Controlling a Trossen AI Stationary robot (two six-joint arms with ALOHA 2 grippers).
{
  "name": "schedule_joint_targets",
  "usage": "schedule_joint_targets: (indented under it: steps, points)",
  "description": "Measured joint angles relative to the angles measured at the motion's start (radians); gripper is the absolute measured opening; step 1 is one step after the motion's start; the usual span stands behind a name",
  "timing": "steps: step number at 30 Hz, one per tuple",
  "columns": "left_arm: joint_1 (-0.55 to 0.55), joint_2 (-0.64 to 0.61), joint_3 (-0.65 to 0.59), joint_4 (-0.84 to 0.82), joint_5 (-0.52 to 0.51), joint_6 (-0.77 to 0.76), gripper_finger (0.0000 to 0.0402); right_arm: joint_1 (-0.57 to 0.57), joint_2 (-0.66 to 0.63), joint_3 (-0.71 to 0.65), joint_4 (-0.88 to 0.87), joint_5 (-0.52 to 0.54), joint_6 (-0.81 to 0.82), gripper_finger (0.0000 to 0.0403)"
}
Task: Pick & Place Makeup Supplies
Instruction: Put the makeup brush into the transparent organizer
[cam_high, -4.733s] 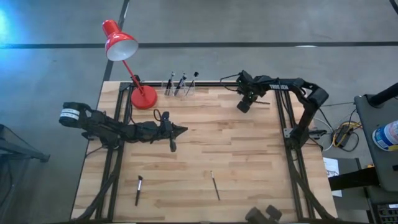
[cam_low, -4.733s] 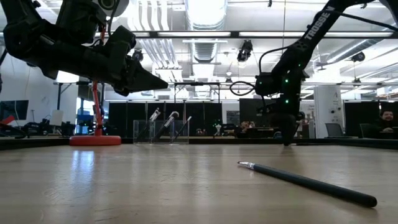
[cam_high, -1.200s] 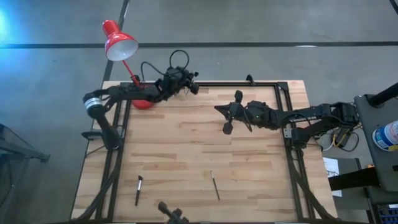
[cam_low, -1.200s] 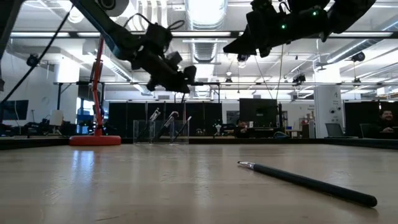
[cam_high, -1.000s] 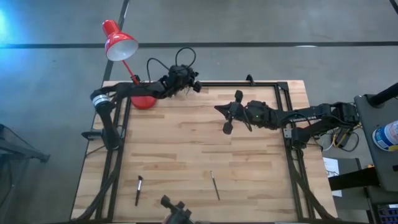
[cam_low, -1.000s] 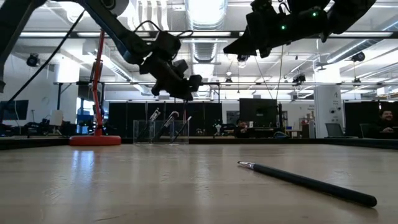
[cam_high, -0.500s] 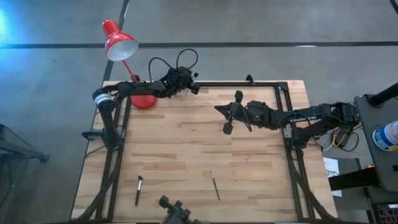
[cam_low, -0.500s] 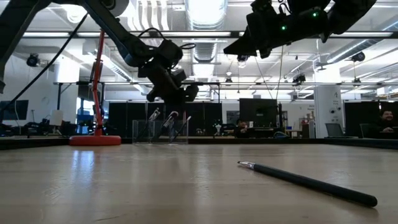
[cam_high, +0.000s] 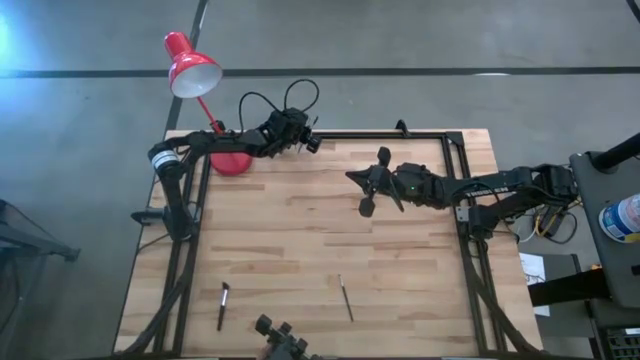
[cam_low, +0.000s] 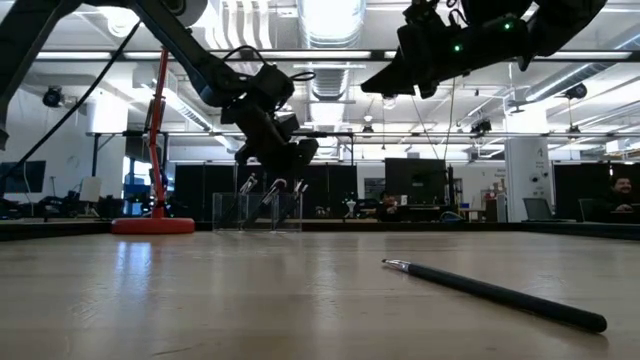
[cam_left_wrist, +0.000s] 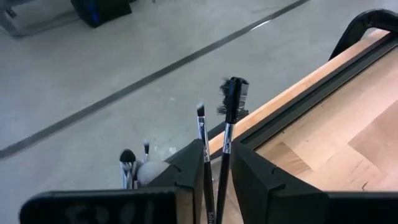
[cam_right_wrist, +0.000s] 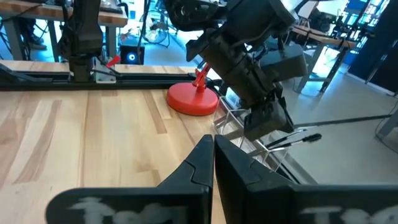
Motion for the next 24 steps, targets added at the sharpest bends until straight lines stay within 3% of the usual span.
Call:
schedule_joint_targets:
  steps: [7,12,18,24]
  points:
    - [-0.010,-0.081,-0.010,-0.040,0.068,0.051,0.0070,0.000,0.000,-0.005,-0.009,0.021,0.025,0.0008]
    - [-0.048,-0.172,-0.085,-0.009,0.081,0.080,0.0034,0.000,0.009,-0.027,-0.010,0.059,0.063,0.0008]
    - [-0.134,-0.304,-0.287,0.147,0.111,0.090,0.0004,0.000,0.068,-0.030,0.019,0.080,0.074,0.0008]
    - [-0.230,-0.413,-0.569,0.482,0.244,0.056,0.0001,-0.001,0.155,-0.009,0.051,0.140,0.086,0.0009]
